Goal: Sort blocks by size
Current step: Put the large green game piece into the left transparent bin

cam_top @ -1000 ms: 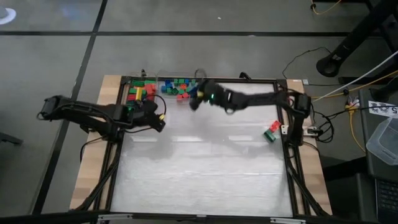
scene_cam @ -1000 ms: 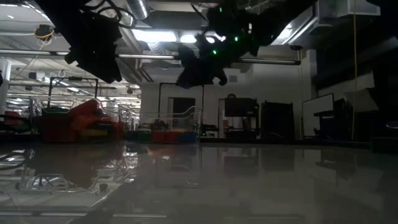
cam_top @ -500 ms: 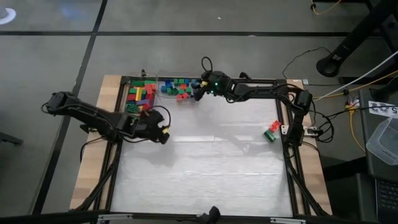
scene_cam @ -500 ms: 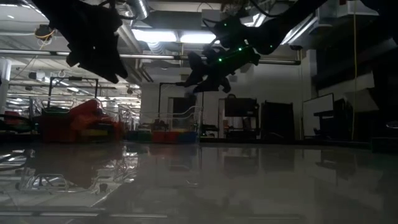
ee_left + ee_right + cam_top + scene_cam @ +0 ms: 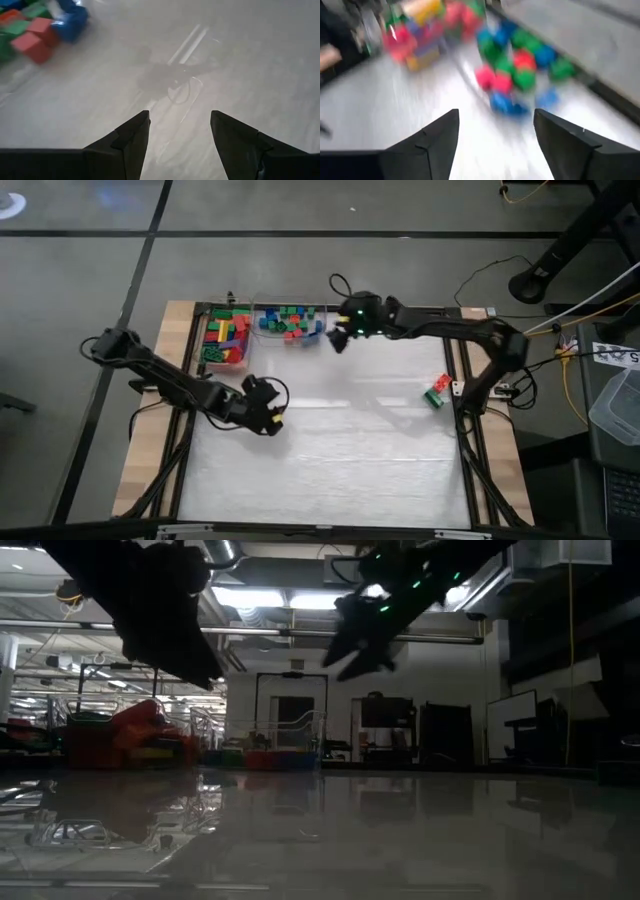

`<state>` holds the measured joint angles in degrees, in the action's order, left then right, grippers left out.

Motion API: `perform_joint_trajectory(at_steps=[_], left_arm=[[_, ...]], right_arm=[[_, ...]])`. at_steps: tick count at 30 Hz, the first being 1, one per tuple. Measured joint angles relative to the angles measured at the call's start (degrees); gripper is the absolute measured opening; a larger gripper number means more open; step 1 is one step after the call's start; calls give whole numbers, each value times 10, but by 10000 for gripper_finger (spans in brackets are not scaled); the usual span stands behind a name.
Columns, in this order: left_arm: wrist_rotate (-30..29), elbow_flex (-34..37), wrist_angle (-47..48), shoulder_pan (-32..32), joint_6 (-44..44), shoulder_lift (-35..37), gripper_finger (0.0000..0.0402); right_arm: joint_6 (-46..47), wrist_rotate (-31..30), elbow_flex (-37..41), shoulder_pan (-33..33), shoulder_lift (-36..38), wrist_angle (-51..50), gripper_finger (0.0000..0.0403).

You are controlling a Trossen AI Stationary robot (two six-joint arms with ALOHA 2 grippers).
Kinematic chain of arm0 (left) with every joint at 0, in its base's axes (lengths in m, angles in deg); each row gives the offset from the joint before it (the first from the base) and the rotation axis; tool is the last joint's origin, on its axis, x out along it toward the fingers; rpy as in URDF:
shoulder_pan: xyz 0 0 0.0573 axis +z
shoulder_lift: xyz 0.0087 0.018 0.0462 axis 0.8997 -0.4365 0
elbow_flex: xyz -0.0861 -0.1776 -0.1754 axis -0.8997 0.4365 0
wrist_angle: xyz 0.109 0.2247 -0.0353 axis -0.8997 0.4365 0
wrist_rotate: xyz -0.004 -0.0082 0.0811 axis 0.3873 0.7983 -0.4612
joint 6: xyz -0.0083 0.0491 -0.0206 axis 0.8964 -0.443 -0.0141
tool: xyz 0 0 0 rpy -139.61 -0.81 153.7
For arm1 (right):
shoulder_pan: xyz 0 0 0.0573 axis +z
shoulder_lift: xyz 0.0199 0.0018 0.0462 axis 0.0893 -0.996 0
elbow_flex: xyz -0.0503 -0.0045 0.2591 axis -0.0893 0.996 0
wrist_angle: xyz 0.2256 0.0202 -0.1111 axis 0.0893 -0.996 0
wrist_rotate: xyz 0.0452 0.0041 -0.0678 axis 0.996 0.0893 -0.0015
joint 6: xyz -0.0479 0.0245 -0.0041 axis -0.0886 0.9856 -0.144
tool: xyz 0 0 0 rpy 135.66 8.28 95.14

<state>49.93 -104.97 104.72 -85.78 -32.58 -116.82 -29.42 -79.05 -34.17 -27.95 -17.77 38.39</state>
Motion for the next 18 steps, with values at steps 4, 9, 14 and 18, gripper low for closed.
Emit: perform_joint_trajectory(at_steps=[4,9,14,18], left_arm=[[0,0,-77,-15,-37,-48,200],[0,0,-246,-28,-148,-109,200],[0,0,-406,-36,-241,-162,200],[8,0,-475,-36,-254,-188,200]], right_arm=[[5,17,0,9,66,-189,245],[66,2,0,56,114,-418,241],[157,-68,1,133,117,-606,241],[218,-93,25,199,115,-667,241]])
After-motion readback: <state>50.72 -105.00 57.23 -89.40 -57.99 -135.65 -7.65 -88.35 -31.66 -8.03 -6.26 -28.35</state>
